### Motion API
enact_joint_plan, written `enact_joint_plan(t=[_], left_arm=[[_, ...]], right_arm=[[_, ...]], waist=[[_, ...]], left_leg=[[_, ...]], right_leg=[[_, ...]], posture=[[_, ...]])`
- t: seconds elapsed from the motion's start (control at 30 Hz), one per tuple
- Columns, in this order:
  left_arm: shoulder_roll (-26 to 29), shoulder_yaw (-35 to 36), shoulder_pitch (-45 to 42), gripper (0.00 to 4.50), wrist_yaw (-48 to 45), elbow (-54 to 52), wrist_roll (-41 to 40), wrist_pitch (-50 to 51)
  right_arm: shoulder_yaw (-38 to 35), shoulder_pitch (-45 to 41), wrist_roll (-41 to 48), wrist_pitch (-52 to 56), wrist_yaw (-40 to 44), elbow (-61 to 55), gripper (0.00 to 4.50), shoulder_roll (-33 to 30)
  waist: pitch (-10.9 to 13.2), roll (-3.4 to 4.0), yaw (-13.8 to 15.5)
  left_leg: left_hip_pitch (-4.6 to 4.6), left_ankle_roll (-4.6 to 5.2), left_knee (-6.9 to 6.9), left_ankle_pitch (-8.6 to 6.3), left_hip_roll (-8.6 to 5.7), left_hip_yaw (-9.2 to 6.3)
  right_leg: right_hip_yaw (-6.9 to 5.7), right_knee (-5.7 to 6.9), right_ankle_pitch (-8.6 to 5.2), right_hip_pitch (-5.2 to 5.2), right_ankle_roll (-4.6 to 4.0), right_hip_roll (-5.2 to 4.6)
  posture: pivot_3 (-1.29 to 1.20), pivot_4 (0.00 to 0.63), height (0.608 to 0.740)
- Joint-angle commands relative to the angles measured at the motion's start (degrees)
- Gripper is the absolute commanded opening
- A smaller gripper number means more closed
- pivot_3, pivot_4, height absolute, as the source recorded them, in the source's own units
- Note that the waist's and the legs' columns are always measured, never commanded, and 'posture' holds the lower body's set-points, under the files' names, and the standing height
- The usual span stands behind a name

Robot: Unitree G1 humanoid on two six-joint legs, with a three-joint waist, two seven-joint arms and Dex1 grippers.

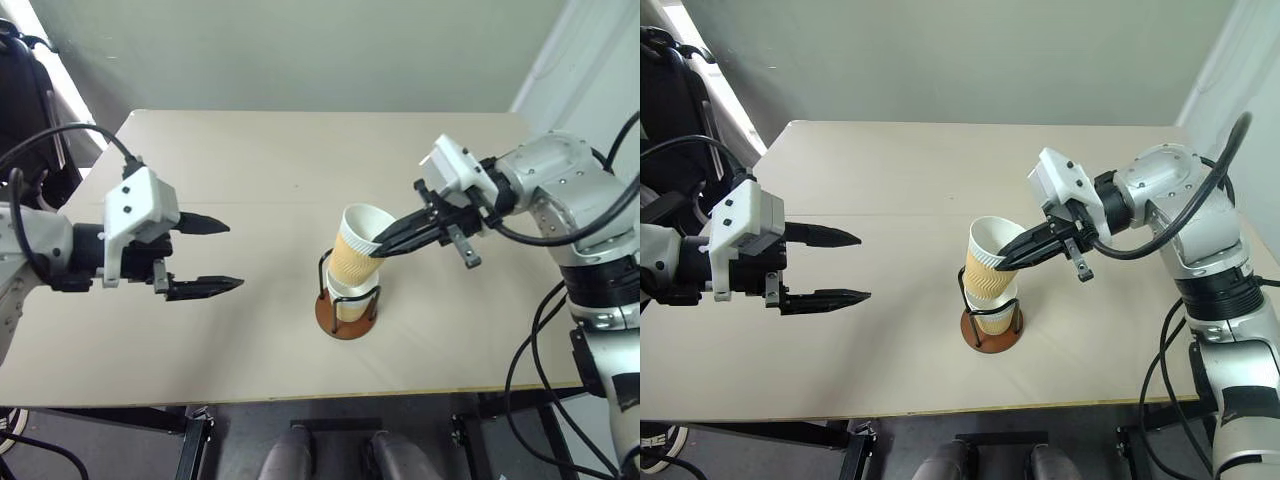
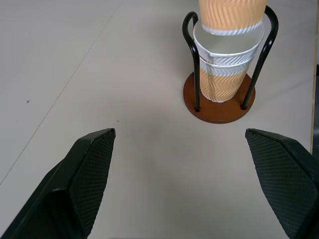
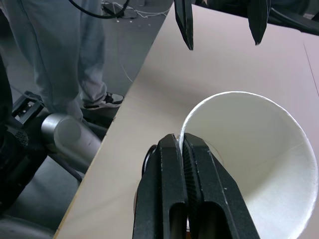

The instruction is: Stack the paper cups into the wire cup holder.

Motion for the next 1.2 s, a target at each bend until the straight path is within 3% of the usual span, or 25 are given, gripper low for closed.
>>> enact_joint_plan(t=[0.03, 0.4, 0.5, 0.87, 1.0, 1.2], left_arm=[[0.83, 2.63, 0.08, 4.5, 0.41, -1.27, -0.8, -0.08], [0.53, 2.21, 0.21, 4.5, 1.03, -1.22, -0.92, -0.7], [0.52, 2.15, 0.23, 4.5, 1.21, -1.26, -0.87, -0.81], [1.21, 2.26, -0.26, 4.5, 0.49, -0.39, -0.98, -1.29], [1.46, 3.29, 0.39, 4.5, -0.6, 0.1, -1.1, -1.83], [0.56, 6.28, 3.35, 4.5, -2.68, -0.03, -2.53, -1.88]], right_arm=[[0.32, -0.18, -0.56, -1.3, -0.36, -0.74, 0.03, 0.39], [2.43, 0.69, -2.88, -2.51, 0.63, -0.6, 0.03, -0.65], [2.77, 0.73, -3.47, -2.41, 0.78, -0.59, 0.58, -0.8], [0.28, 0.61, -3.77, -1.58, 0.32, 1.52, 4.28, -3.86], [-6.85, 4.24, 1.62, 1.82, 0.99, 2.19, 4.44, -9.13], [-21.4, 19.93, 11.96, 7.72, 2.99, 1.93, 4.44, -21.96]], waist=[[0.0, 0.0, 0.0], [0.0, 0.0, 0.0], [0.0, 0.0, 0.0], [0.0, 0.0, 0.05], [-0.01, -0.01, 0.42], [-0.02, -0.06, 0.77]], left_leg=[[0.0, 0.0, 0.0, 0.0, 0.0, 0.0], [0.01, -0.01, -0.02, 0.01, 0.01, 0.0], [0.01, -0.01, -0.02, 0.01, 0.01, 0.0], [0.0, -0.01, -0.02, 0.01, 0.01, 0.0], [-0.02, 0.0, -0.01, 0.0, 0.01, 0.0], [-0.04, -0.53, -0.07, 0.28, 0.01, 0.01]], right_leg=[[0.0, 0.0, 0.0, 0.0, -0.01, 0.0], [0.0, 0.0, -0.02, 0.0, -0.03, 0.01], [0.0, 0.0, -0.02, 0.0, -0.04, 0.01], [0.0, 0.0, -0.02, 0.01, -0.04, 0.01], [0.0, -0.05, -0.02, 0.03, -0.03, 0.0], [0.01, -0.19, -0.1, 0.14, -0.04, 0.0]], posture=[[0.0, 0.15, 0.74], [0.0, 0.15, 0.74], [0.0, 0.15, 0.74], [0.0, 0.15, 0.74], [0.0, 0.15, 0.74], [0.0, 0.15, 0.74]])
